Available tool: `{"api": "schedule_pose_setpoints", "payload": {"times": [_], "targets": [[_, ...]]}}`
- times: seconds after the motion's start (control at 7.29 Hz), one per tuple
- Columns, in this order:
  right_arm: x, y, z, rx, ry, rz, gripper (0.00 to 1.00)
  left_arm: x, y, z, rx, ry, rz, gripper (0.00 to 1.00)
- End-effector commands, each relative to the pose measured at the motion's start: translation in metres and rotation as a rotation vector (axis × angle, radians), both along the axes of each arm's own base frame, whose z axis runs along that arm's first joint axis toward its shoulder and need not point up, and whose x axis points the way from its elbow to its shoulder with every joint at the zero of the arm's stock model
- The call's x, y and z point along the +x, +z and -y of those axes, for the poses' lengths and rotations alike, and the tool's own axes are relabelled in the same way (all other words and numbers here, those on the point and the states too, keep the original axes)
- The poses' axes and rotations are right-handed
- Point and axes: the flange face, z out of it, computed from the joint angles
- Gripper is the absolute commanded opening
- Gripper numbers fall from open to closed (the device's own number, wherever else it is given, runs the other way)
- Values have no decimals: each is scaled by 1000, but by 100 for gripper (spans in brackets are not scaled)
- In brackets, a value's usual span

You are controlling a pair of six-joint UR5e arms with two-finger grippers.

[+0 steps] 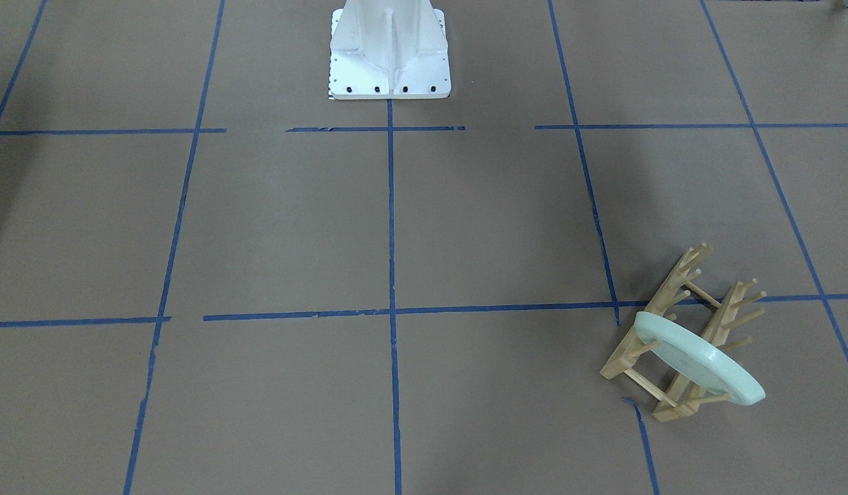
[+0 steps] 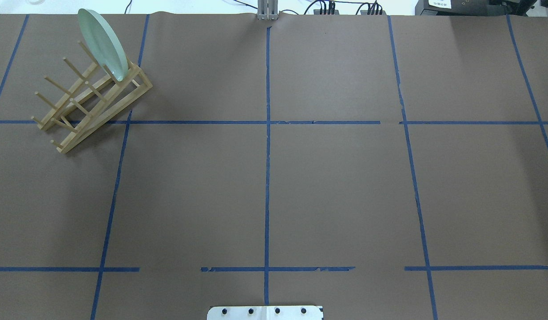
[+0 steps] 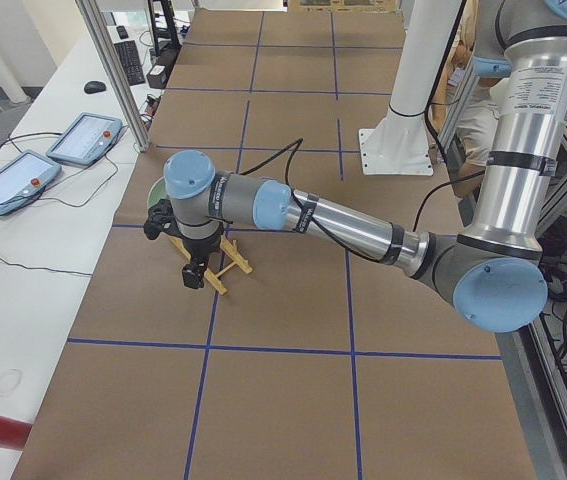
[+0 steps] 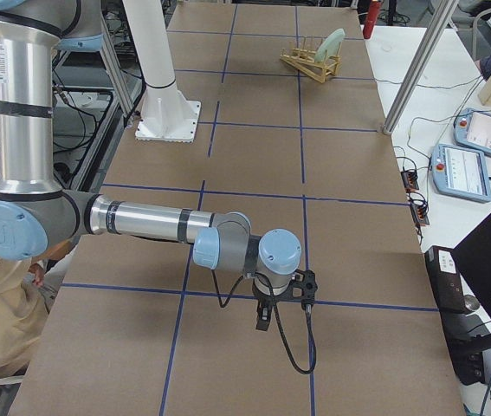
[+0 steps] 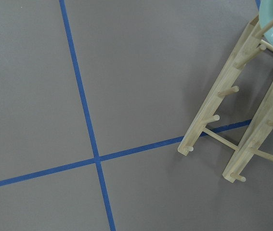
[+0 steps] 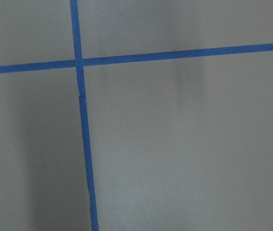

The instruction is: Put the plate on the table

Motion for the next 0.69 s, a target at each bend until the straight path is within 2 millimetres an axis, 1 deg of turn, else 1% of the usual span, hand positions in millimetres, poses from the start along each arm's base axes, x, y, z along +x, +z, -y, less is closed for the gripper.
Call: {"api": "schedule_pose_setpoints", "payload": {"times": [0.0,0.14,0.41,0.55], "targets": [[0,0,-1,-1,0,0,100,-1,0,-1,0,-2,1,100],[0,0,0,0,0,0,100,0,3,0,-7,-1,1,100],[0,0,0,0,0,0,100,1,-4,1,1,-5,-8,100],[0,0,0,0,0,0,100,0,0,-1,7,1,-10,100]]}}
